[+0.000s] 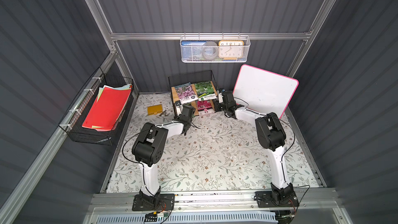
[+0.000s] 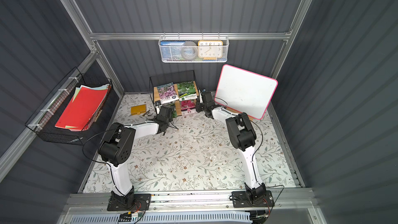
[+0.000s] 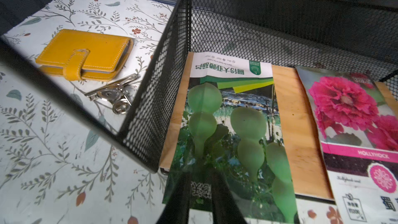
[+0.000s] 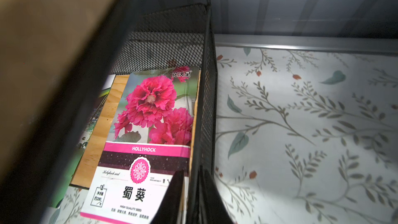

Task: Take the seed bag off the shelf
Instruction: Move the shelf to the center of the board.

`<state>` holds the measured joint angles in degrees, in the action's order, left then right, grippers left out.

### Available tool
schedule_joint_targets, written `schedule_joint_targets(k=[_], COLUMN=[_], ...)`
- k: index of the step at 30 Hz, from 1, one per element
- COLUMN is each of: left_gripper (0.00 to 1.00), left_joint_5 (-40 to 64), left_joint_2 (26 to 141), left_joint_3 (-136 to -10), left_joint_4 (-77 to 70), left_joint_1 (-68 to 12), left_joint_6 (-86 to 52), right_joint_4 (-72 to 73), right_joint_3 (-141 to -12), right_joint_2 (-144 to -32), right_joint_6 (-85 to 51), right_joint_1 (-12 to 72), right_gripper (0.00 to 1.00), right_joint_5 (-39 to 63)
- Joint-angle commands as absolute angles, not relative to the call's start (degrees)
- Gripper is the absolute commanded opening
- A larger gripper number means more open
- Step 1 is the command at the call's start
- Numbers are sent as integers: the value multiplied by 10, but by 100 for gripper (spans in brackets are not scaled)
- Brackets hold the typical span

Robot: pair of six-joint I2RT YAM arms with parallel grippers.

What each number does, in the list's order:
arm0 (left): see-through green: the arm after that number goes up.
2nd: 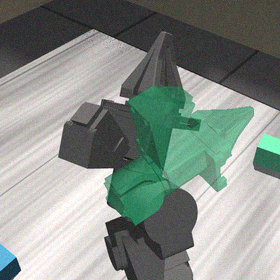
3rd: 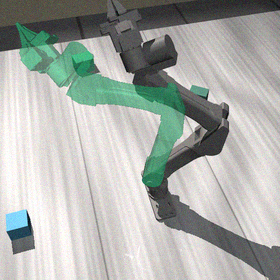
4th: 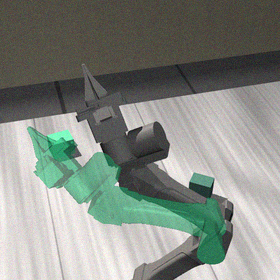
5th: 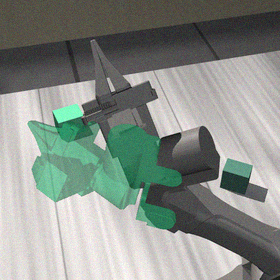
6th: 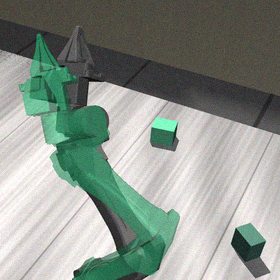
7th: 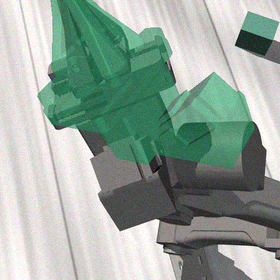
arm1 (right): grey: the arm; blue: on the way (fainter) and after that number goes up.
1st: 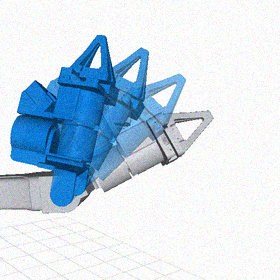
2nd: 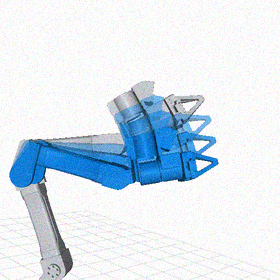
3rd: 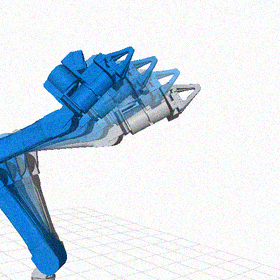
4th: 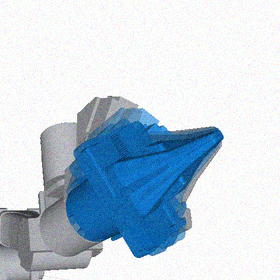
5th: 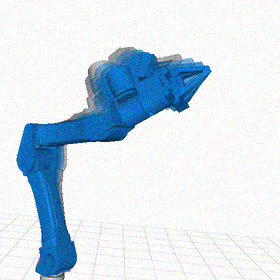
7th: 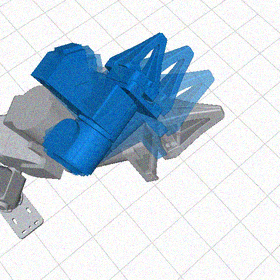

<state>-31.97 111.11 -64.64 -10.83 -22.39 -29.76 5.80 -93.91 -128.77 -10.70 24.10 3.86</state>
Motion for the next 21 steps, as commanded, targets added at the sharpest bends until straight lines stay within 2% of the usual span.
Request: schedule_joint_targets(k=[1,7,11,21], left_gripper=[22,23,27,61], left_joint_5=[-334,-337,-331,-324], left_joint_2=[1073,1033,1008,981], left_joint_3=[-623,-578,-549,-490], left_joint_4=[-91,-91,-93,-92], left_joint_1=[-242,-263,-275,-295], left_joint_6=[-313,-338,-351,-387], right_joint_4=[66,83,89,96], right_joint_3=[-910,-850,-818,-776], right_joint_2=[-1252,-1214,-1195,-1172], right_joint_6=[-142,-144,-148,-170], right_joint_1=[243,242,241,241], right_gripper=[0,0,0,0], right_joint_5=[82,69,58,41])
